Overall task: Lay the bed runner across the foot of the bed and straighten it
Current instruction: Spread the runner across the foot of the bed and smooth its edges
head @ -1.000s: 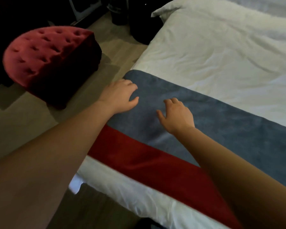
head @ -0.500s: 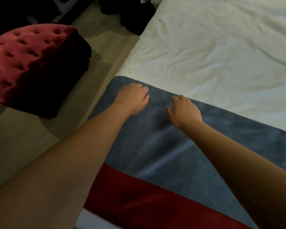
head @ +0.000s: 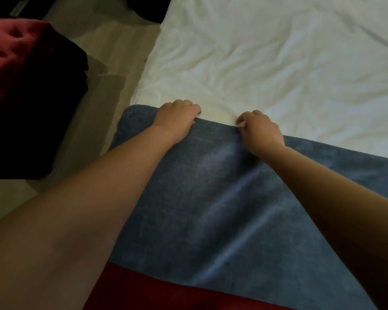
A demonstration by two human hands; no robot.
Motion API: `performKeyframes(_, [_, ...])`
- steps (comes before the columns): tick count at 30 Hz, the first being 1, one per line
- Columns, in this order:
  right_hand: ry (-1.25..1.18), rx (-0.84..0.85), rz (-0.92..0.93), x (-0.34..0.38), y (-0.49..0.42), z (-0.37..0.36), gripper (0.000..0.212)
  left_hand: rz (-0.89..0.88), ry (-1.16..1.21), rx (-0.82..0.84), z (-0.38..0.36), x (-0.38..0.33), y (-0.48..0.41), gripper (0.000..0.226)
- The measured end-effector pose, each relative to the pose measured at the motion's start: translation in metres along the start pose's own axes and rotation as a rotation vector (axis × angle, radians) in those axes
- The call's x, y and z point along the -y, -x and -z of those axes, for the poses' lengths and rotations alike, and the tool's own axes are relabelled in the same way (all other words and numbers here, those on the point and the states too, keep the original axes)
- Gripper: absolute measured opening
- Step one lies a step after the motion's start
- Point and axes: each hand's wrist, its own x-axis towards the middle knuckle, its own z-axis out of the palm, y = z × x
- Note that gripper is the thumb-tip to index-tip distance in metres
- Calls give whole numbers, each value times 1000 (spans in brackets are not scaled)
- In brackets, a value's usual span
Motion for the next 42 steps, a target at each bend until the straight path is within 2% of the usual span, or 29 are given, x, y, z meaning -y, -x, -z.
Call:
performKeyframes(2, [19, 49, -21, -3, -9, 1, 19, -40, 20, 20, -2, 4, -9, 27])
performKeyframes(6, [72, 81, -42, -2, -27, 1, 19, -115, -30, 7, -1, 12, -23, 10])
performKeyframes(8, [10, 114, -46, -5, -32, 3, 13, -142, -53, 14, 0, 14, -25, 8])
performKeyframes(10, [-40, 168, 0, -12, -31, 6, 15, -164, -59, 11, -1, 16, -25, 10])
performKeyframes(12, [18, 204, 60, -19, -30, 8, 17, -174, -60, 7, -2, 17, -25, 11])
performKeyframes(16, [112, 103, 100, -23, -35, -2, 15, -151, -92, 24, -2, 13, -30, 14])
performKeyframes(20, [15, 61, 146, -31, -34, -7, 16, -36, -65, 102, 5, 0, -35, 16])
performKeyframes(24, [29, 78, 232, -69, -25, 7, 22, 41, -1, 173, 12, -26, -43, 13])
performKeyframes(28, [55, 165, 141, -136, -13, 27, 23, 5, 112, 200, 5, -81, -57, 22])
performKeyframes(32, [187, 290, 120, -196, -2, 42, 24, -57, 202, 232, -6, -143, -77, 23])
performKeyframes(38, [168, 179, 120, -240, 6, 46, 28, -106, 209, 263, -10, -188, -95, 29])
performKeyframes(40, [98, 170, 142, -243, 10, 45, 30, -109, 194, 262, -11, -189, -98, 24])
performKeyframes(42, [85, 146, 183, -246, 12, 42, 24, -107, 174, 239, -13, -190, -100, 14])
